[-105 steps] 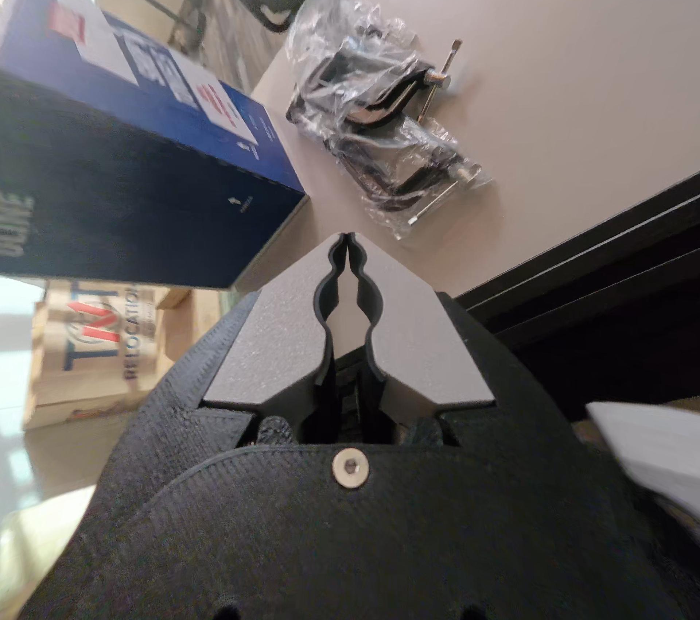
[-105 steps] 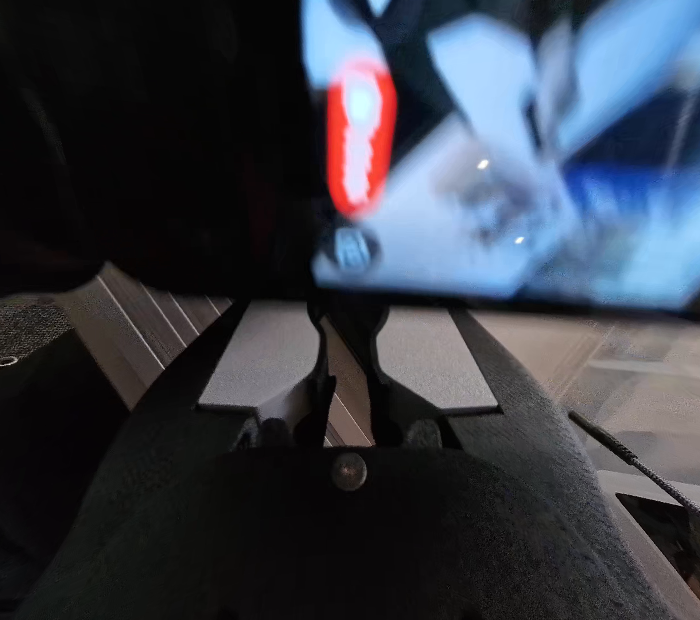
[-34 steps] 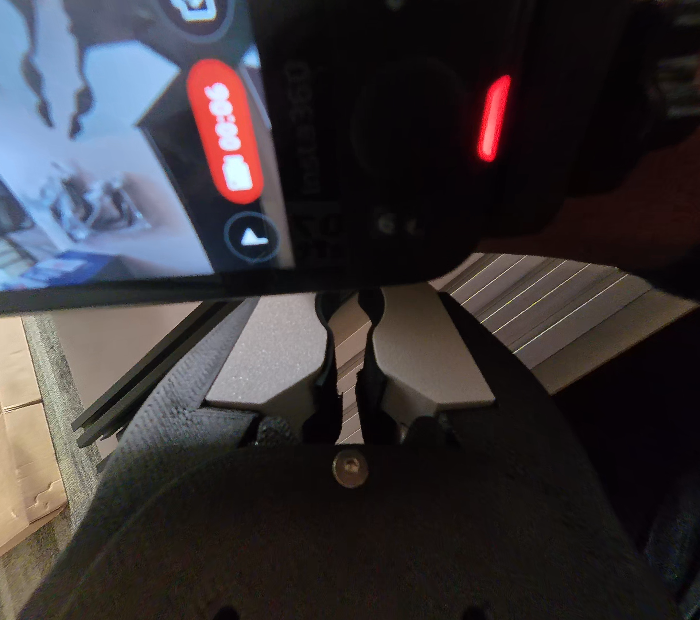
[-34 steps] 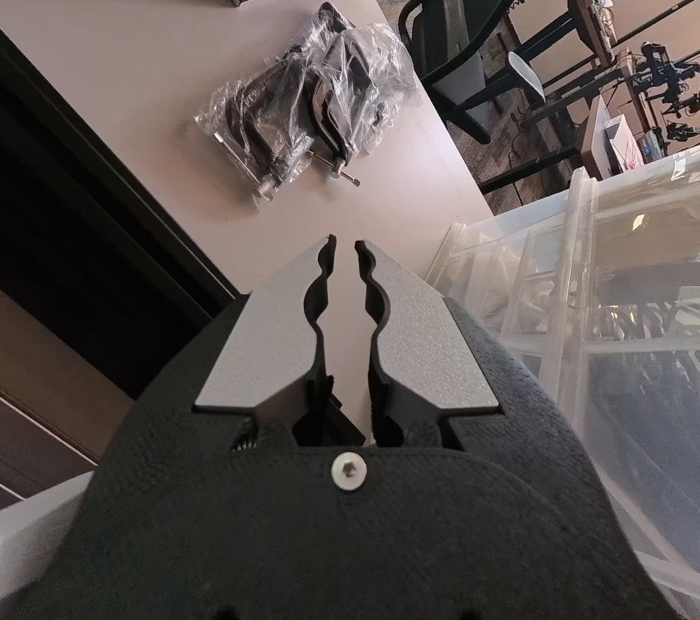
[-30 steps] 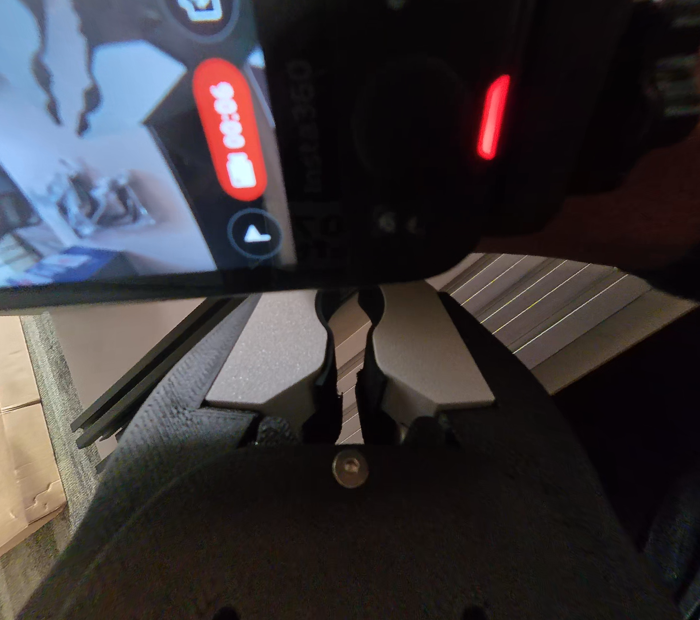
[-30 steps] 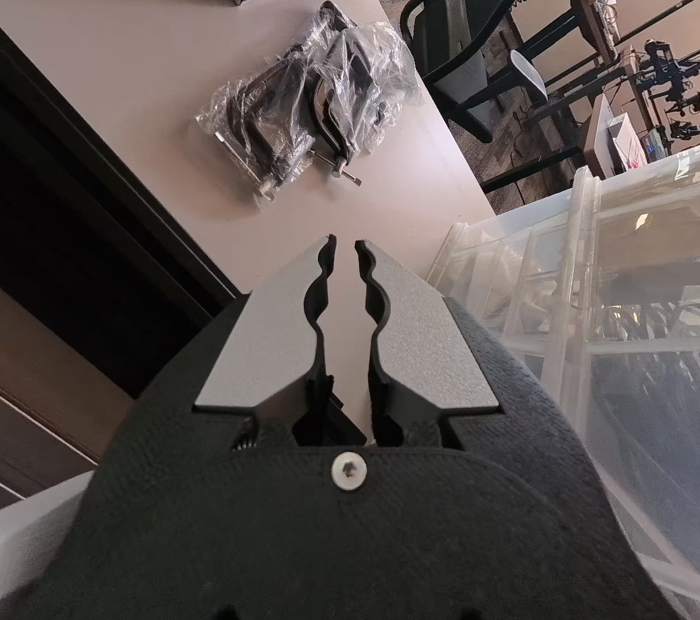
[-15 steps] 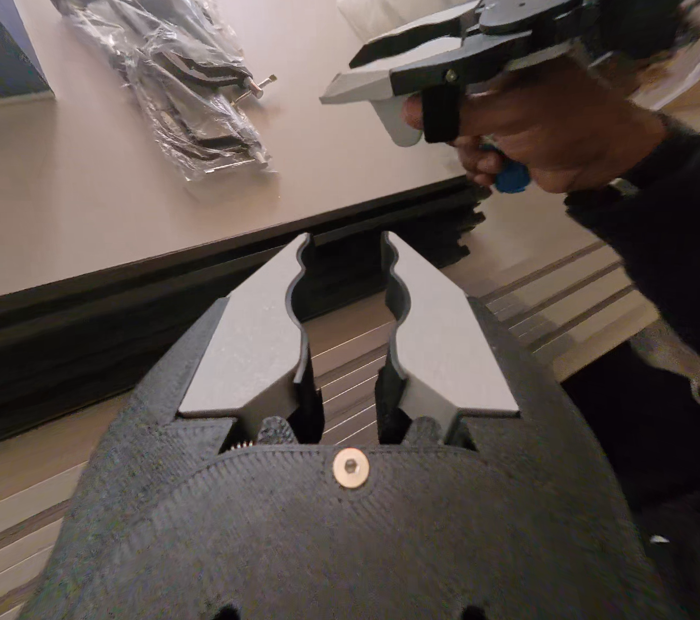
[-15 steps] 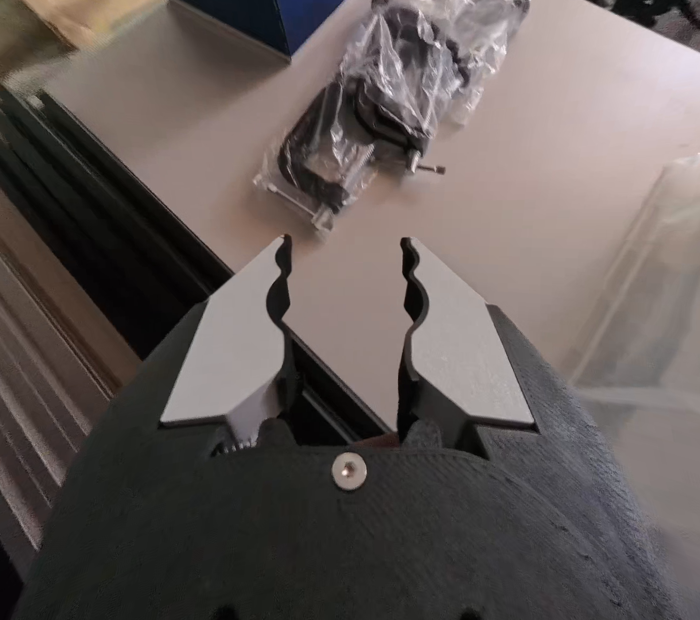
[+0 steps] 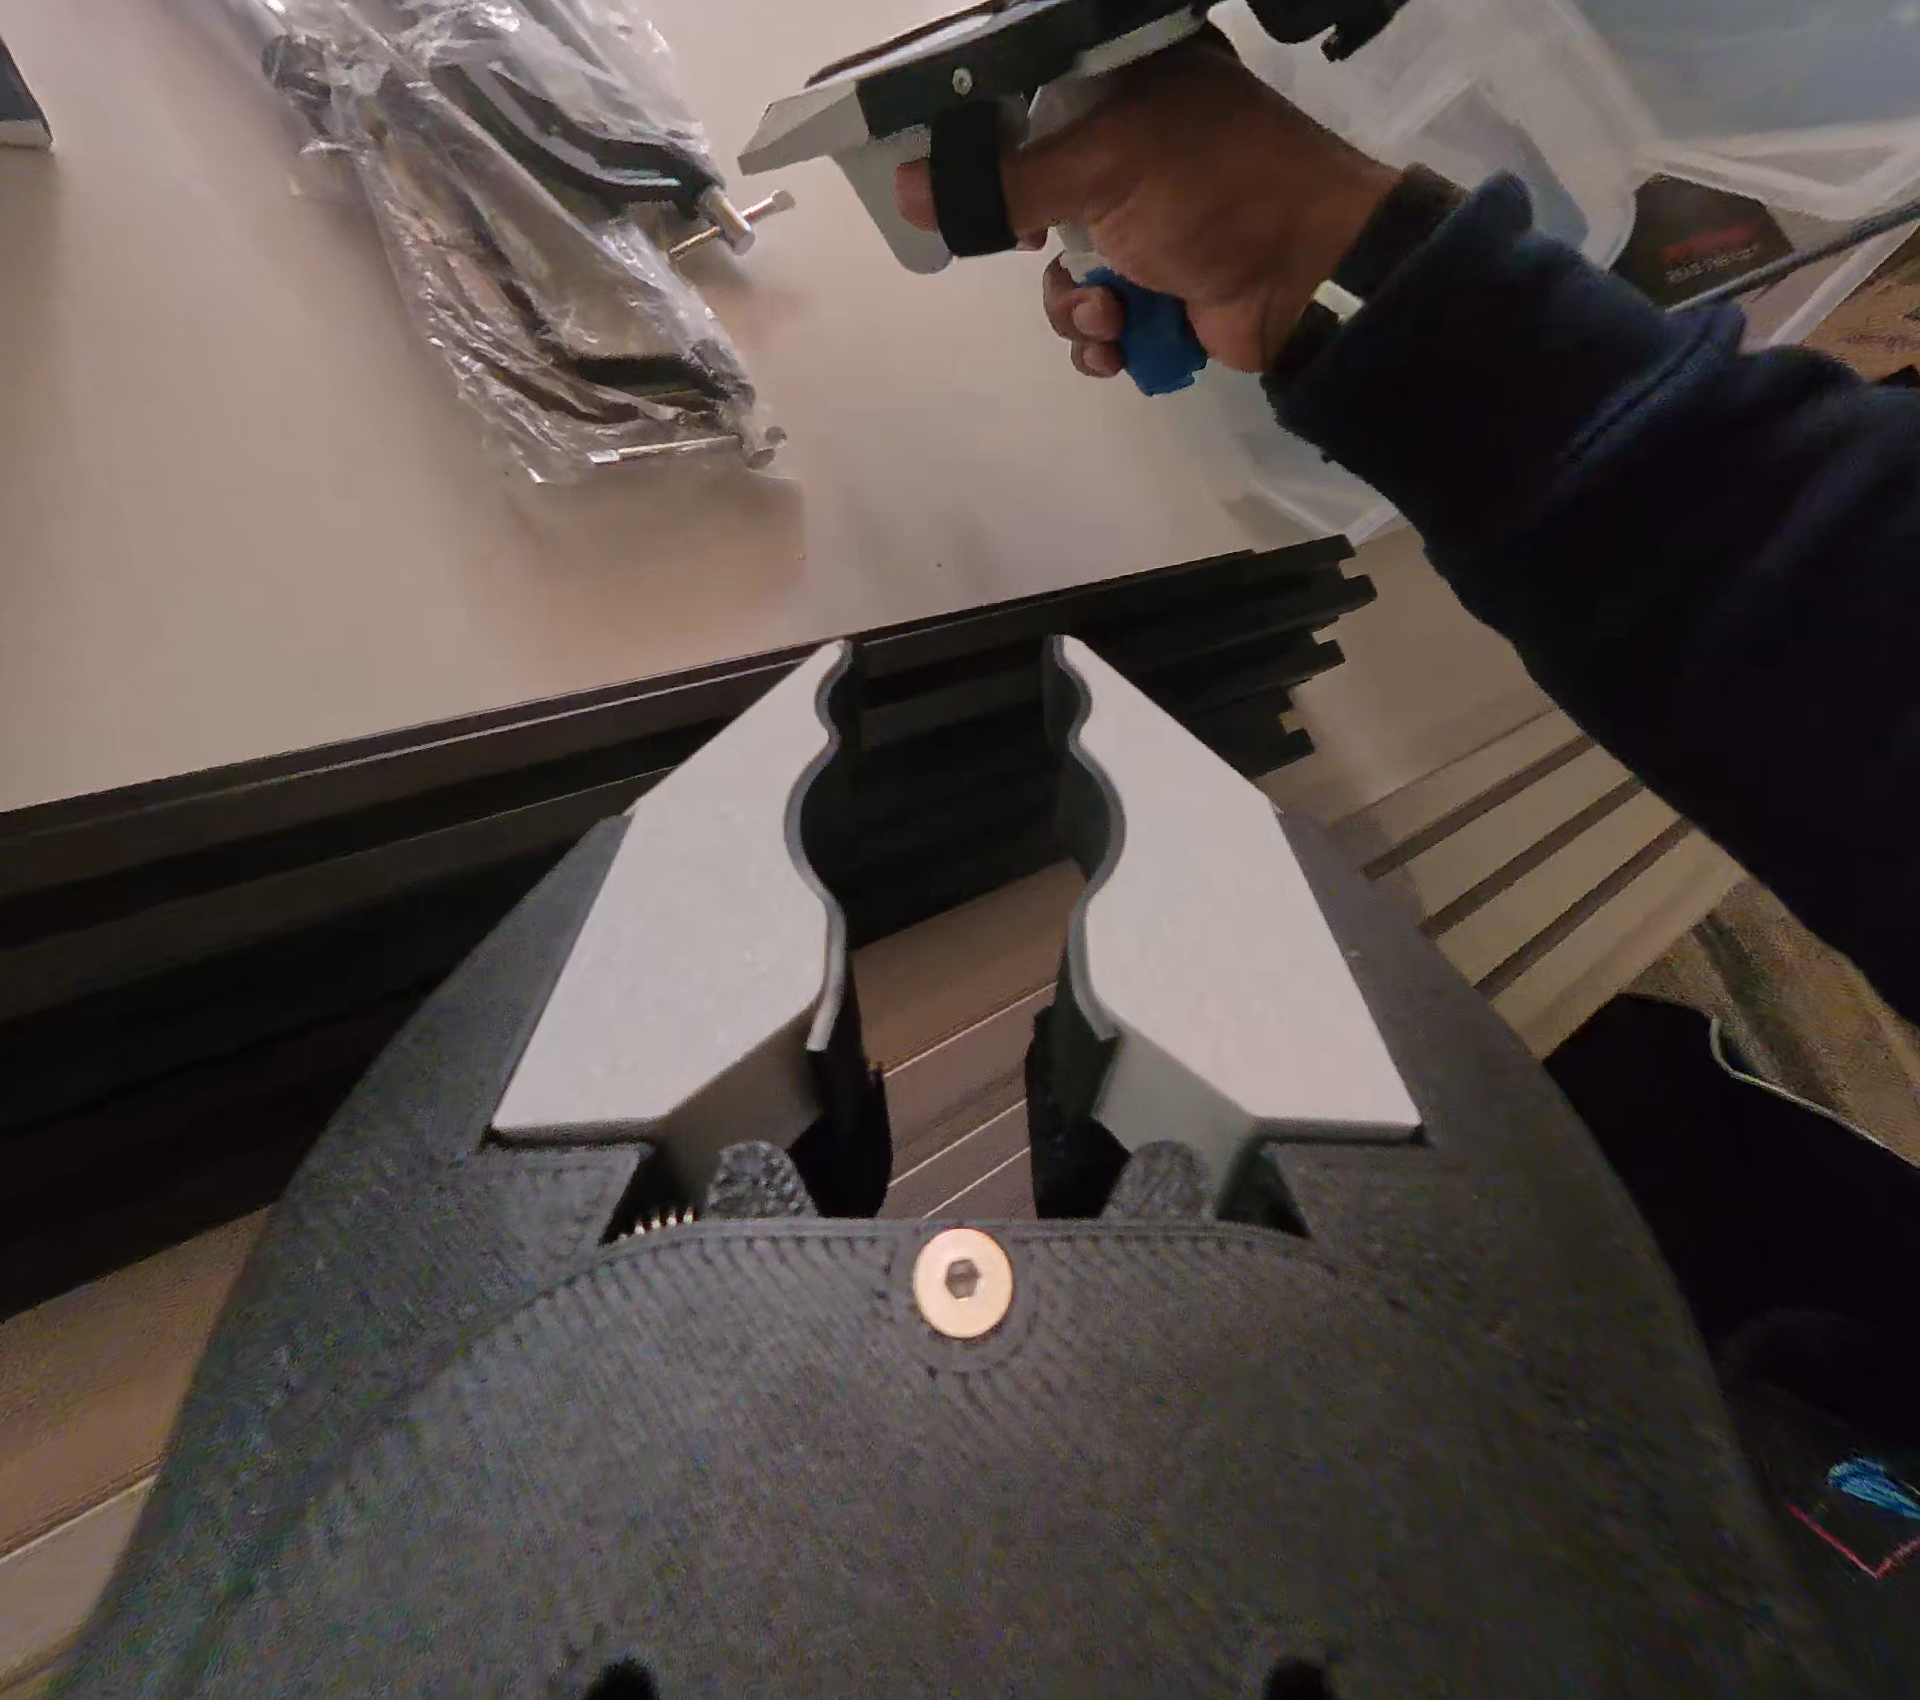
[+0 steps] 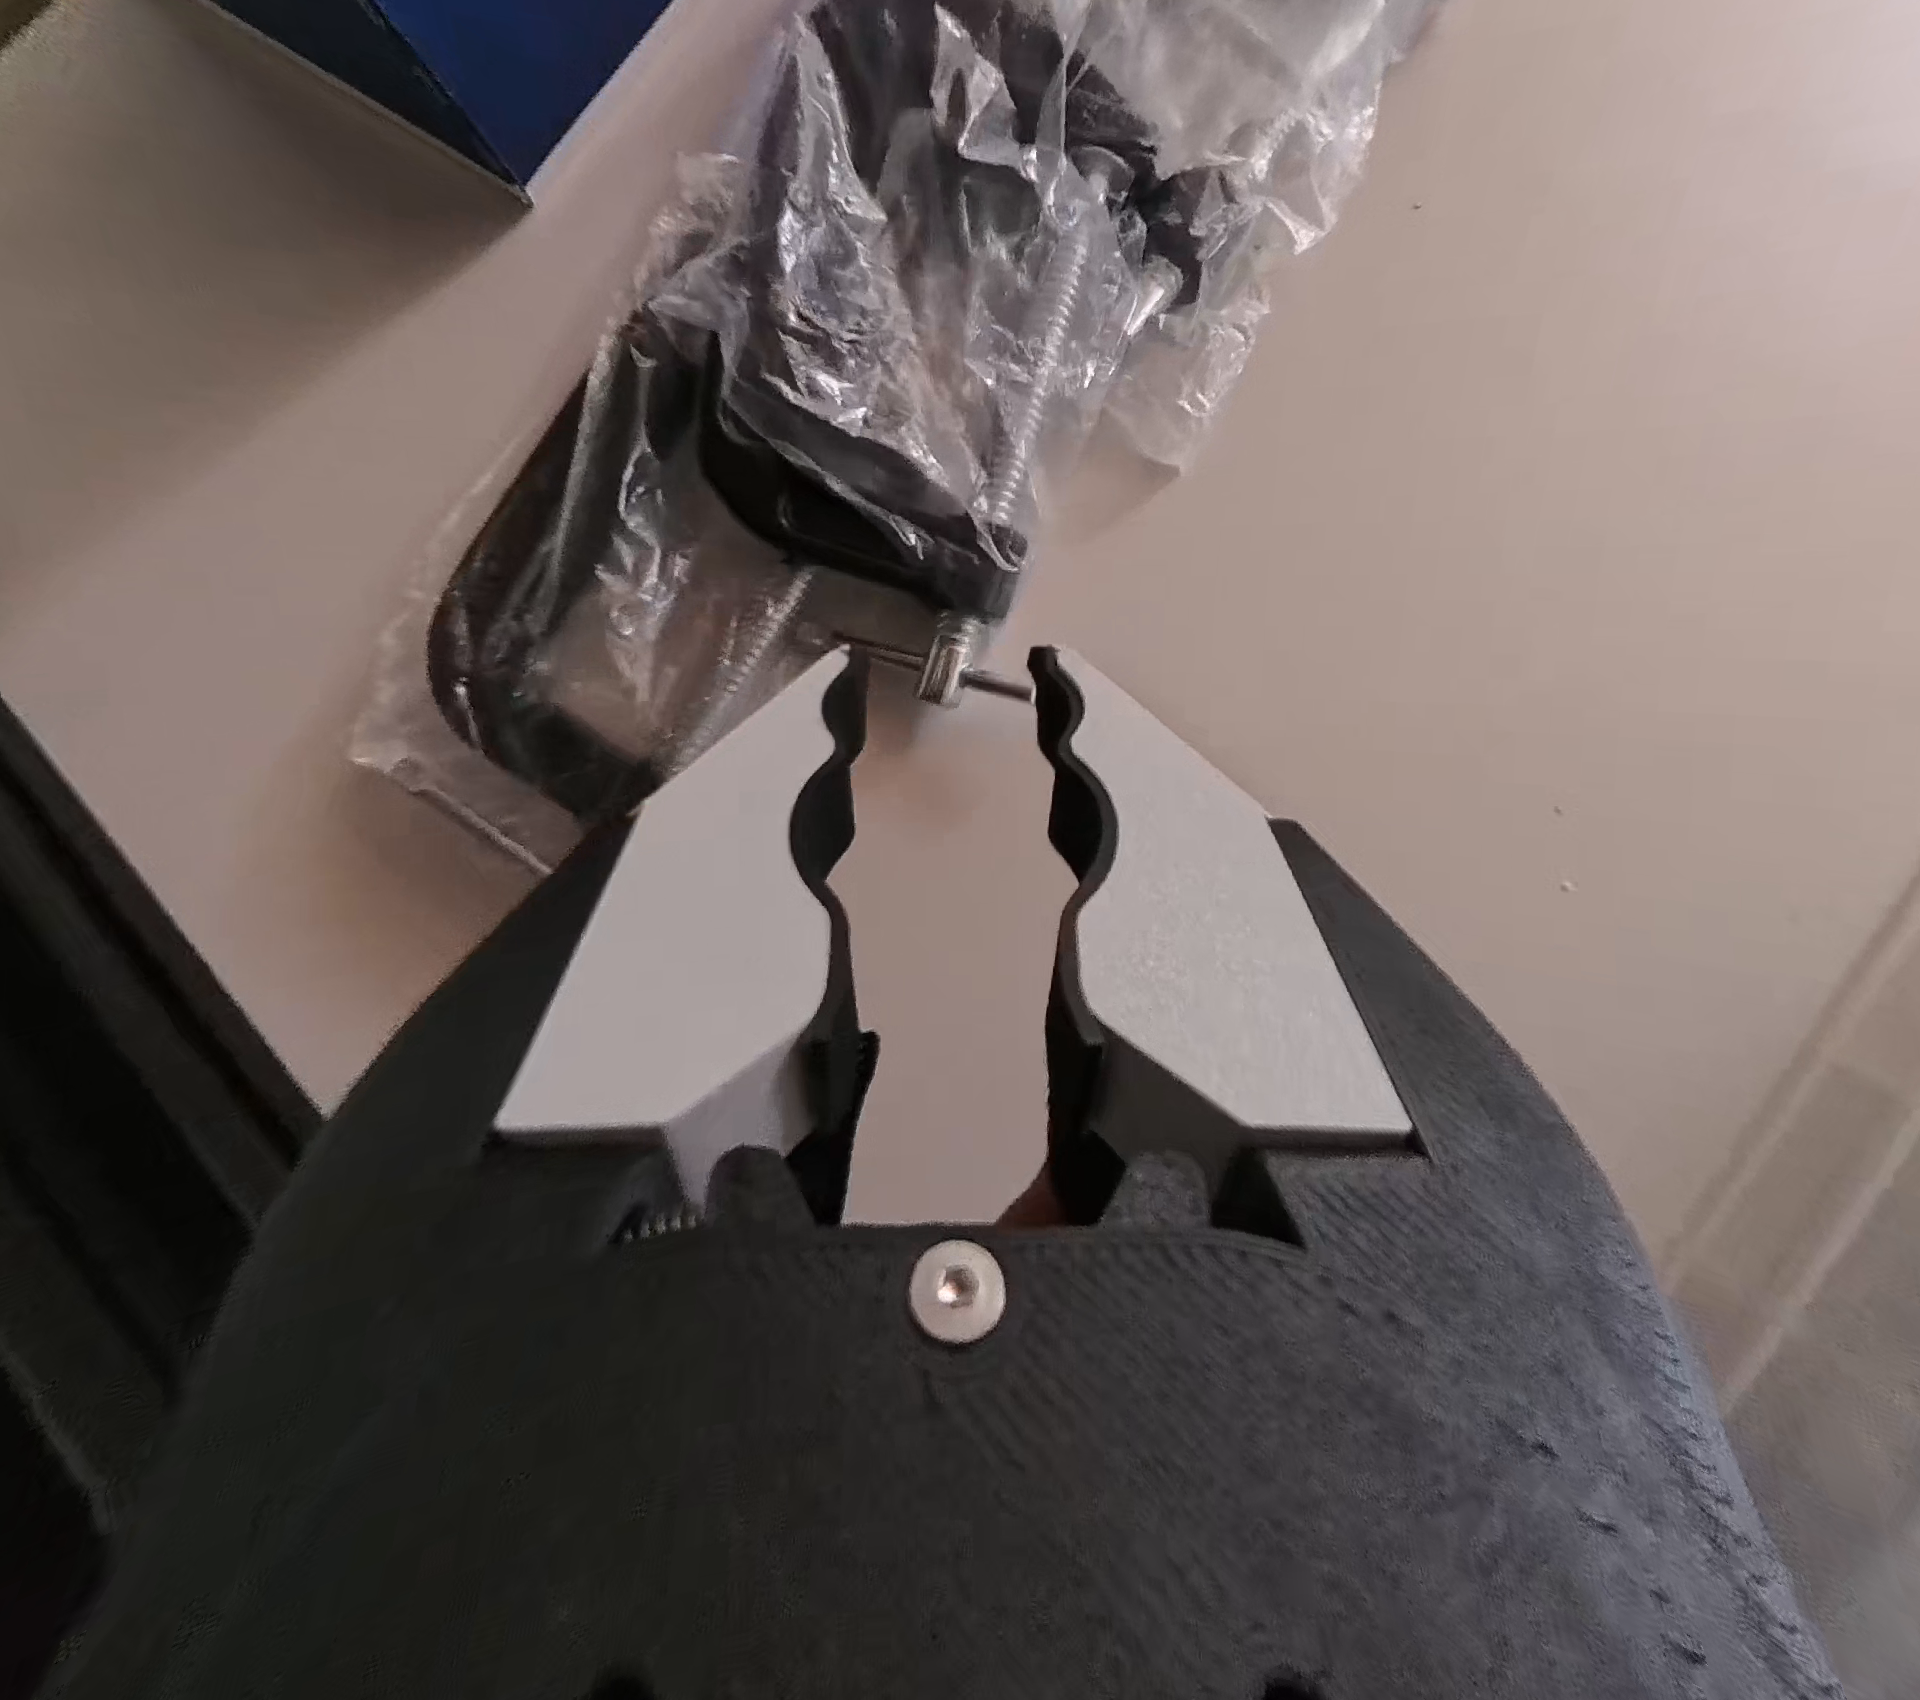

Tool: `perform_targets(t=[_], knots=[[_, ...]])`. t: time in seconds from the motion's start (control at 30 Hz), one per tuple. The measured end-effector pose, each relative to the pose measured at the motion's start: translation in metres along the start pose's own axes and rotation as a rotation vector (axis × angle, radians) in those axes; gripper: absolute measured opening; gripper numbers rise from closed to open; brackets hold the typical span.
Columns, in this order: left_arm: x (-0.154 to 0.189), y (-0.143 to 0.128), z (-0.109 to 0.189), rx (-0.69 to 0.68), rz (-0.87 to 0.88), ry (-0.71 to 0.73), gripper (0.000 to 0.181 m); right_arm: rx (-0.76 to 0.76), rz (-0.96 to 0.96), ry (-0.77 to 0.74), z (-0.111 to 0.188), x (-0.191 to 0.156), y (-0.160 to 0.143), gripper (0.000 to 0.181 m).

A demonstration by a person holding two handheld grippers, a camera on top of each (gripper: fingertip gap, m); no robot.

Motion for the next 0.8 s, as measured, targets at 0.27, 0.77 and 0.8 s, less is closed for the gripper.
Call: perform_targets(t=[0.27,0.77,0.8], knots=[[-0.016,-0.004,-0.004,-0.015,0.039,-0.024,0.047,-0.084,0.032,0.057,-0.034,0.004,-0.003,0.040],[-0.022,0.019,-0.009,0.009,0.210,-0.238,0.043,-0.105,-0.069,0.073,-0.029,0.004,-0.005,0.018],[-0.024,0.024,-0.012,0.007,0.224,-0.251,0.043,-0.106,-0.075,0.072,-0.025,0.002,-0.007,0.018]])
Point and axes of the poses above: each gripper's, where its closed fingertips meet, z back along the fingers, y out of its top, x = y × z across the jaws, the point moved 9 cm from there along z, back along the fingers, and after that the axes turned 13 degrees about z, right-handed, at the moved point
